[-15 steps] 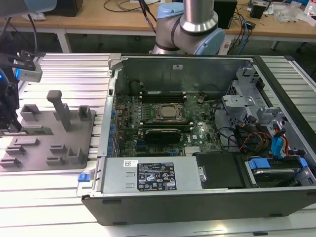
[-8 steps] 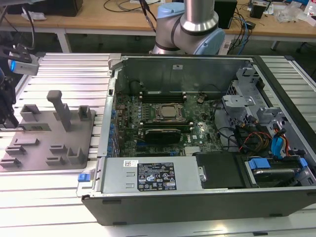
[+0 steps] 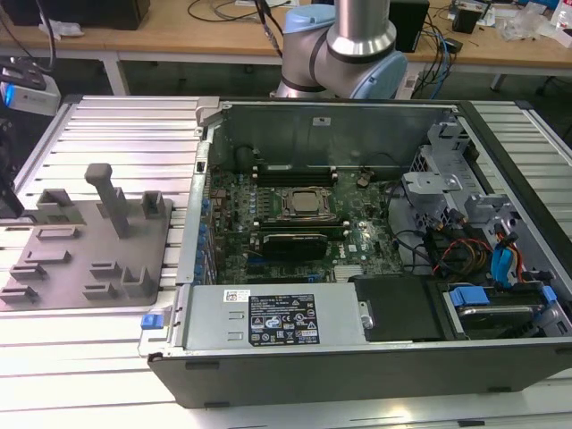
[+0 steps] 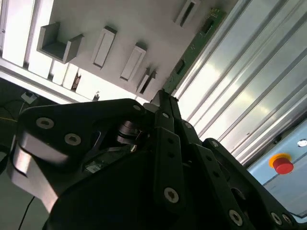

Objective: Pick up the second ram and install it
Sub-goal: 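Pick up the second ram and move it above second insertion slot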

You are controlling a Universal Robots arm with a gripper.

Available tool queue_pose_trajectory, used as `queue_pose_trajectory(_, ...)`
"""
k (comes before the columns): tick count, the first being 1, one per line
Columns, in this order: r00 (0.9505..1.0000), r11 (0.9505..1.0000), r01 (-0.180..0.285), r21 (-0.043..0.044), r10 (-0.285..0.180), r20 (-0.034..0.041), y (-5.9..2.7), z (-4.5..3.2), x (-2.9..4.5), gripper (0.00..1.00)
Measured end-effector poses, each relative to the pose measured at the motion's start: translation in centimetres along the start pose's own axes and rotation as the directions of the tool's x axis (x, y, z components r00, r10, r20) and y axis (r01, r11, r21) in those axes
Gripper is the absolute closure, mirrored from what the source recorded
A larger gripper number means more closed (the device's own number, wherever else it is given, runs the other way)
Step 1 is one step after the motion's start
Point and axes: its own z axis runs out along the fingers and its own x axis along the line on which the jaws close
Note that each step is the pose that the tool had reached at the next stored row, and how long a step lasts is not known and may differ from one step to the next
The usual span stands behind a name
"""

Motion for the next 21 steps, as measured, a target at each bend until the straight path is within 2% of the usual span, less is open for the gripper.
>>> queue_pose_trajectory(4, 1.0000, 1.0000, 0.000, 0.0001, 0.000, 0.0011, 0.03, -0.53, -0.01, 0.91)
queue_pose_trajectory(8, 1.0000, 1.0000, 0.000, 0.0005, 0.000, 0.0015, 0.09, -1.68, -0.02, 0.91)
queue_pose_trajectory(15, 1.0000, 1.0000, 0.000, 0.0006, 0.000, 0.0023, 0.14, -2.65, -0.02, 0.91)
queue_pose_trajectory(18, 1.0000, 1.0000, 0.000, 0.0009, 0.000, 0.0026, 0.19, -3.54, -0.03, 0.91)
queue_pose_trajectory(21, 1.0000, 1.0000, 0.000, 0.0011, 0.000, 0.0038, 0.21, -4.04, -0.04, 0.91)
